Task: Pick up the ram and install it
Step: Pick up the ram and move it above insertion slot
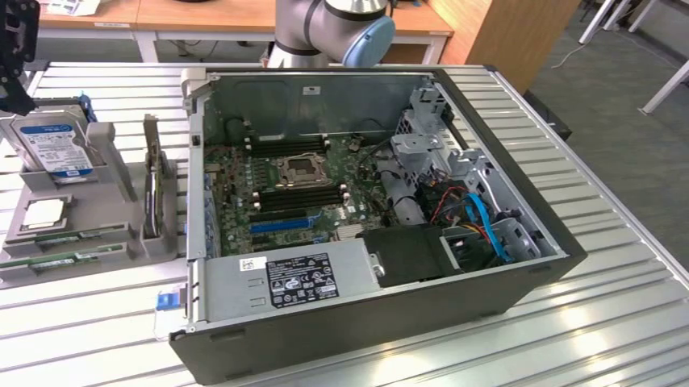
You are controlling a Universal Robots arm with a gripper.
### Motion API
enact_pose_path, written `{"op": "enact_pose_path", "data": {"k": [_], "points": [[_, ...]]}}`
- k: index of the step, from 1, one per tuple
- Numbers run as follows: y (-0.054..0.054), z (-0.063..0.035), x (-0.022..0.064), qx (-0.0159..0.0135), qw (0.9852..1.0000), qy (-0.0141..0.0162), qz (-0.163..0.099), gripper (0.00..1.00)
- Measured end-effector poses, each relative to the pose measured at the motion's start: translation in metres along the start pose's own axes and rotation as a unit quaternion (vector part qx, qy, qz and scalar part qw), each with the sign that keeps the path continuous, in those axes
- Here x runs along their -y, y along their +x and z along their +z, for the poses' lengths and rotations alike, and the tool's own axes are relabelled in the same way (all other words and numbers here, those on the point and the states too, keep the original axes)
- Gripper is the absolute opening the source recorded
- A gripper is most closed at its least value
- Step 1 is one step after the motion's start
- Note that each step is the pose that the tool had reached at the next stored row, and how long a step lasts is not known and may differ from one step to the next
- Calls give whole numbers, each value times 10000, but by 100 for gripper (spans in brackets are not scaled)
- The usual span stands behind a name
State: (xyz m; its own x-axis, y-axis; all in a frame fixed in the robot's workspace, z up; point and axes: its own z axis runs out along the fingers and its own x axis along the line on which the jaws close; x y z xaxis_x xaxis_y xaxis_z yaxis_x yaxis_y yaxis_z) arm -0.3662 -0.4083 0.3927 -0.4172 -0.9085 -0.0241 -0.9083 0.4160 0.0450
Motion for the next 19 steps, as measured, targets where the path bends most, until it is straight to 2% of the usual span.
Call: {"op": "enact_pose_path", "data": {"k": [5,9,14,19], "points": [[0,0,0,-17,9993,-9,-384,10],[0,0,1,-31,9976,-16,-692,10],[0,0,0,-48,9943,-25,-1064,10],[0,0,0,-64,9897,-34,-1429,10]]}}
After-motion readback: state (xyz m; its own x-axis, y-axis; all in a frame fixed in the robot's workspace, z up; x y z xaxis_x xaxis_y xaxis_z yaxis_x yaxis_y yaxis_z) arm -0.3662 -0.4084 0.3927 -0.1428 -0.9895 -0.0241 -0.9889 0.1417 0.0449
